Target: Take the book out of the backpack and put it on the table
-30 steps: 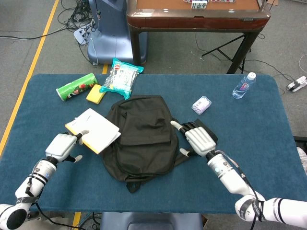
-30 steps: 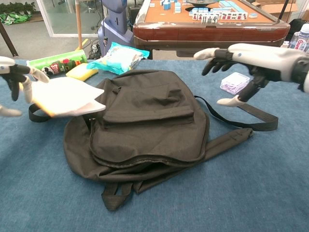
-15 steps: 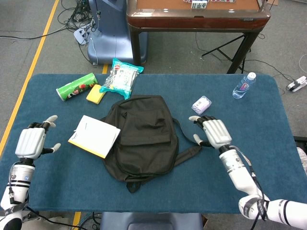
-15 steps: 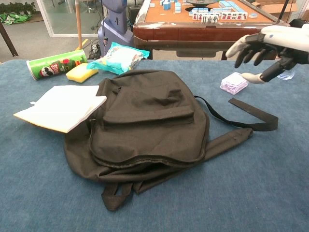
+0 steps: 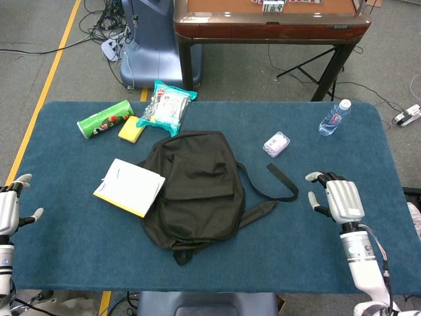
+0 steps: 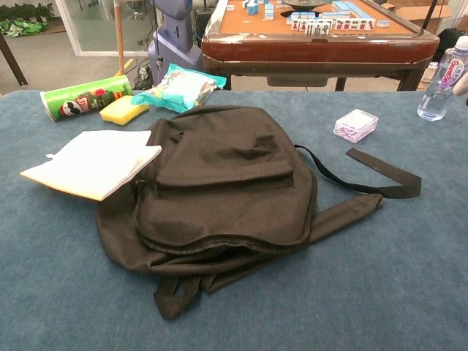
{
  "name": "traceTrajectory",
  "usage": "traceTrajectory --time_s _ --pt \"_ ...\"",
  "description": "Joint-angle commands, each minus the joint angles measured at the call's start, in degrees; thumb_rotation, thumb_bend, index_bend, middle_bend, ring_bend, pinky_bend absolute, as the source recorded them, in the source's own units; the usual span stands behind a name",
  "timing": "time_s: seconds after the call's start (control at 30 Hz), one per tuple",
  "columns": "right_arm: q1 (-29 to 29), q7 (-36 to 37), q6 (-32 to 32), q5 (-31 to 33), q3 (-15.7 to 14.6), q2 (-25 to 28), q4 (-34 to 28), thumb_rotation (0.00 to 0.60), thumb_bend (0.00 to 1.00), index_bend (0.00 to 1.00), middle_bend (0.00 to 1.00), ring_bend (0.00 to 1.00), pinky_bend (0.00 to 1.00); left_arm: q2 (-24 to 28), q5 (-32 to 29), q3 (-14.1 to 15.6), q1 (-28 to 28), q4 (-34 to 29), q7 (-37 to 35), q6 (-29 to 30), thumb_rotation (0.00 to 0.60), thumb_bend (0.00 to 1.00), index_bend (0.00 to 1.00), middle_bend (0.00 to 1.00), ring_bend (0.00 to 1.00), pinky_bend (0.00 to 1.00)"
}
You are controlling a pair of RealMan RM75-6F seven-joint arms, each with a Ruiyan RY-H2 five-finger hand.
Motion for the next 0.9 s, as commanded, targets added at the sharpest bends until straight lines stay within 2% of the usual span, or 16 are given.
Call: traceTrajectory --time_s 0.03,0.37,0.63,0.9 --pt "-0.81 -0.2 0.69 -1.02 -0.16 0.77 -0.44 0.6 0.4 0.36 0.4 0.33 0.4 0.05 1.41 0.55 0.67 0.0 0.54 0.81 0.6 0.21 0.26 0.33 0.36 0.25" --pt "-3.71 -1.34 2.35 -5.81 -1.71 3.24 -2.21 0.6 0.4 0.36 0.4 0.33 0.4 -0.09 10.97 3.57 3.29 -1.89 2.31 5.12 0.6 0.21 0.28 0.33 0.36 0.25" --pt "-7.15 -2.87 5.7 -8.84 -2.98 3.66 -4.09 0.6 0.4 0.36 0.4 0.33 0.4 0.49 13.11 4.07 5.09 -5.1 4.92 6.99 0.6 0.21 0.29 0.33 0.36 0.25" --pt "-10.2 -3.71 7.07 -9.02 -3.91 5.28 -6.62 0.6 0.41 0.37 0.4 0.33 0.4 0.07 13.59 3.75 6.57 -6.41 7.64 8.67 0.6 0.21 0.29 0.33 0.36 0.25"
